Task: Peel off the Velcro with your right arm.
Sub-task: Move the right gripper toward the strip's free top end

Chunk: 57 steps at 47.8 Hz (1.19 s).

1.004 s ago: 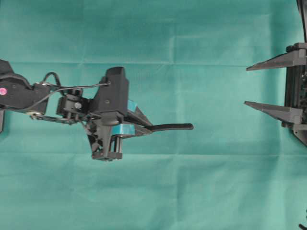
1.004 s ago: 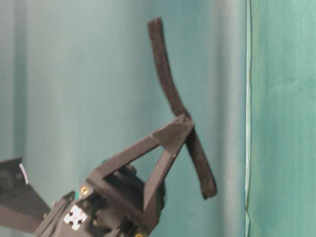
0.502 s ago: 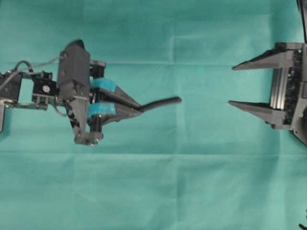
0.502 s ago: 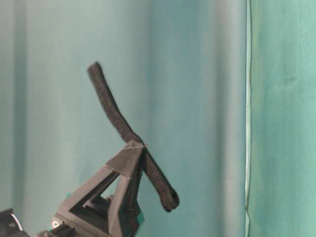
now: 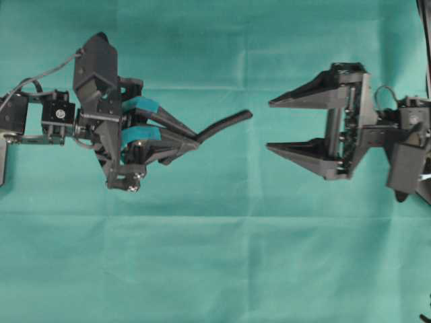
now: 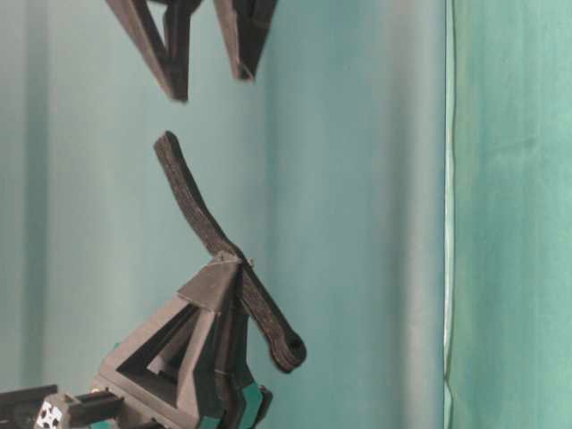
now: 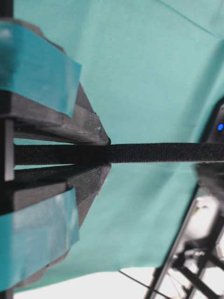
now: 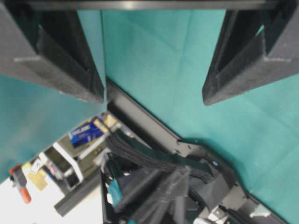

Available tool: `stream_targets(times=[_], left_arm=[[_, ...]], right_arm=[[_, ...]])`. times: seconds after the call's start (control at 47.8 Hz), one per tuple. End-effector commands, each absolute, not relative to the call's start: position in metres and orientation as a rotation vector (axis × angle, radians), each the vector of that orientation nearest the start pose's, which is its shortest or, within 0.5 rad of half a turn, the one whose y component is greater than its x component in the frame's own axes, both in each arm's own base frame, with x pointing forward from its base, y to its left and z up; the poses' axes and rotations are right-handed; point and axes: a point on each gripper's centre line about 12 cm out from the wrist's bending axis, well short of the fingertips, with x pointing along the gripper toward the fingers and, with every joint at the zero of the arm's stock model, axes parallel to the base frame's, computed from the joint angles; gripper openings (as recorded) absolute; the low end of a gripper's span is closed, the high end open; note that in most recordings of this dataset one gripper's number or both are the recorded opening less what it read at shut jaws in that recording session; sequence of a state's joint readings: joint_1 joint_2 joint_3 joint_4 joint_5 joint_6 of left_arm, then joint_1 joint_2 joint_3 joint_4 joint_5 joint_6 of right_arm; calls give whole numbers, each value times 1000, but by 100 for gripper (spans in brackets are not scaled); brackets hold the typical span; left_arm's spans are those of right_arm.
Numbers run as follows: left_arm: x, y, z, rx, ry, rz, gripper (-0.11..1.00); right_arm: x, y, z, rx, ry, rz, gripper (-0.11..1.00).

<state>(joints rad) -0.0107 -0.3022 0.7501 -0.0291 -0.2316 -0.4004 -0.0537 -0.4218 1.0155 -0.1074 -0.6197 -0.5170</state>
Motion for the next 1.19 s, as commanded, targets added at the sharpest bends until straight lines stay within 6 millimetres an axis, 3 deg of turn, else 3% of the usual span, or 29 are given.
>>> stream_targets(times=[0.0,0.879,1.067,1.172], left_arm=[[351,0,287,-456,168,45,10],[348,5,281,-521,164,65,10],[347,6,281,-520,165,67,10],[347,6,280,-521,167,68,10]], right_arm=[[306,-11,270,-616,-64,-17,62],[320,-19,269,-645,-119,-54,62],[322,-20,268,-645,-115,-56,47],[322,-20,269,-645,-121,-56,43]])
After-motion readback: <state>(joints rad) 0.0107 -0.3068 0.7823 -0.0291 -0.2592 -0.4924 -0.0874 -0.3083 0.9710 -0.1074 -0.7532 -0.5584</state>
